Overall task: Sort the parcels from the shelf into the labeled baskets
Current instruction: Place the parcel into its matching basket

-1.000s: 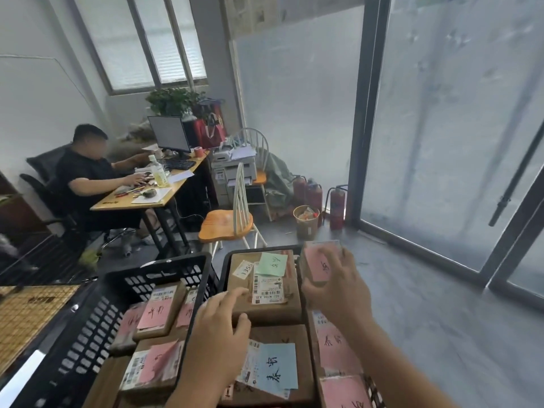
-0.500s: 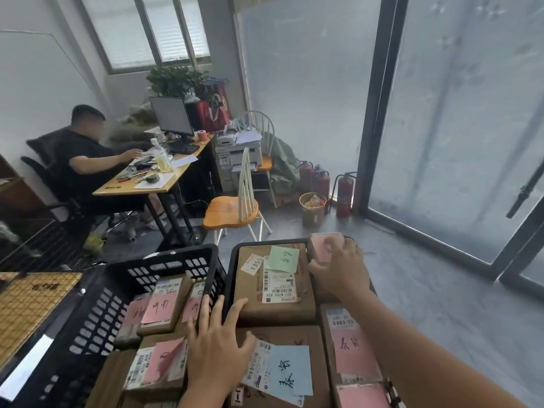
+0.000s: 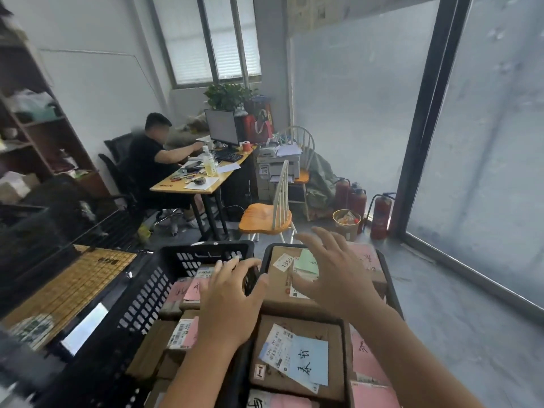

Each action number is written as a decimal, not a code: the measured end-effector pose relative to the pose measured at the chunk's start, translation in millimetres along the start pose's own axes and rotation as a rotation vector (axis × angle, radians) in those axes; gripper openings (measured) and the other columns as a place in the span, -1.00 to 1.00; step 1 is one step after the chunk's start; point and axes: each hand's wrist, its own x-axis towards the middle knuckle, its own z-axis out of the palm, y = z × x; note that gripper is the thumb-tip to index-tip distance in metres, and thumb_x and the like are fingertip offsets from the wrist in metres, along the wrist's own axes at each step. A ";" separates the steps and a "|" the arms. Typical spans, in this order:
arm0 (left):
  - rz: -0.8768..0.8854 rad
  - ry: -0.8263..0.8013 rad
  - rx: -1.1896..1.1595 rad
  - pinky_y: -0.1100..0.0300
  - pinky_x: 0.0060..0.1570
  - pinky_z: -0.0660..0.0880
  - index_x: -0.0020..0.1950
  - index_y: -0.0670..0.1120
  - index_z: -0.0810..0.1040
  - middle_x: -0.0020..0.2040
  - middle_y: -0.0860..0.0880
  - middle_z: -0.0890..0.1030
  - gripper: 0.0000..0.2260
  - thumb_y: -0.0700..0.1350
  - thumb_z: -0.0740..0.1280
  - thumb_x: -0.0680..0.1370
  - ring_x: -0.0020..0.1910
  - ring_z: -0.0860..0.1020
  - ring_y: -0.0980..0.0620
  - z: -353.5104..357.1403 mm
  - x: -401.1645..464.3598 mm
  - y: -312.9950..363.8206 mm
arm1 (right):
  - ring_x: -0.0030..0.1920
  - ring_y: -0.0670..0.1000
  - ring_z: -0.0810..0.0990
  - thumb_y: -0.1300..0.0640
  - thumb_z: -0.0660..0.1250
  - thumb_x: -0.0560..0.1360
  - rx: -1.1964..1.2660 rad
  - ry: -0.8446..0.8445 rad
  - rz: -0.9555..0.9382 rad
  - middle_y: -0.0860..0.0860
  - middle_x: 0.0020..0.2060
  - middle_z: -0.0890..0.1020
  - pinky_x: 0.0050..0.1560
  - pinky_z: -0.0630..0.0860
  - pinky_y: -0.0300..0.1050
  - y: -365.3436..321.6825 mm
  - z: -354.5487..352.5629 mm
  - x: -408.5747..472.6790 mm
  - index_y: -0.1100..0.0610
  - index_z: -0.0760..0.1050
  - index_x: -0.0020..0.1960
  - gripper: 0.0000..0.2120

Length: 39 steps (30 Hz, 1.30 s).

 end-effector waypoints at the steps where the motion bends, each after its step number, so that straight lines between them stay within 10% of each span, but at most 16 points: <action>1: -0.009 0.007 -0.017 -0.20 0.61 0.07 0.41 0.33 0.45 0.58 0.16 0.35 -0.59 0.36 0.09 0.61 0.65 0.12 0.04 -9.9 -5.0 -0.5 | 0.59 0.02 0.19 -0.39 0.21 0.50 0.022 -0.016 -0.041 -0.10 0.60 0.26 0.52 0.33 0.11 -12.2 -2.7 -1.5 -0.20 0.19 0.59 -0.29; 19: -0.307 0.249 0.171 -0.20 0.56 0.24 0.46 0.36 0.36 0.59 0.11 0.35 -0.50 0.42 0.13 0.53 0.62 0.18 -0.04 -222.3 -243.6 -108.6 | 0.54 -0.10 0.18 -0.50 0.08 0.46 0.166 -0.216 -0.618 -0.24 0.52 0.29 0.52 0.31 0.04 -294.2 7.6 -108.0 -0.28 0.17 0.60 -0.25; 39: -1.001 0.845 0.287 -0.04 0.61 0.10 0.43 0.36 0.40 0.61 0.24 0.25 -0.64 0.26 0.24 0.62 0.66 -0.03 0.12 -446.5 -764.7 -192.7 | 0.41 -0.18 0.32 -0.45 0.08 0.42 0.502 -0.418 -1.386 -0.31 0.42 0.38 0.31 0.32 -0.22 -720.2 44.9 -460.7 -0.31 0.26 0.53 -0.30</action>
